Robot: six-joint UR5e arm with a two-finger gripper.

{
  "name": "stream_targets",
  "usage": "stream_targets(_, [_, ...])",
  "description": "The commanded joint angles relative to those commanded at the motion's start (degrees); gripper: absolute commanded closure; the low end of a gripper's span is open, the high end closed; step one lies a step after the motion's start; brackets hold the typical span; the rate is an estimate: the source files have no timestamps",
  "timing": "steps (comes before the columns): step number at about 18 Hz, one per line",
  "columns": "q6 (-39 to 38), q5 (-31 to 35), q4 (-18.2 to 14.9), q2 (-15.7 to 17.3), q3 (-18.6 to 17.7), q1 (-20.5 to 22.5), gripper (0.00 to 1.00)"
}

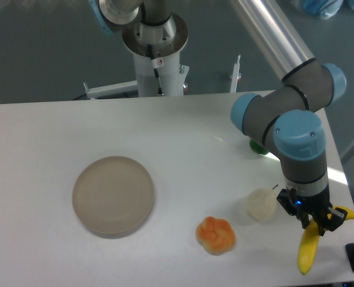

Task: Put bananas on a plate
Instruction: 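Lift the yellow banana held in the gripper off the table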

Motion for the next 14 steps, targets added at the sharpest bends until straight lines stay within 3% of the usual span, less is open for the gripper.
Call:
stream_targets(10, [-0.3,0.8,-0.1,0.8,-0.8,-0.9,0.63])
stream_targets(14, [-5.8,0.8,-0.1,1.0,-1.0,-2.8,0.63])
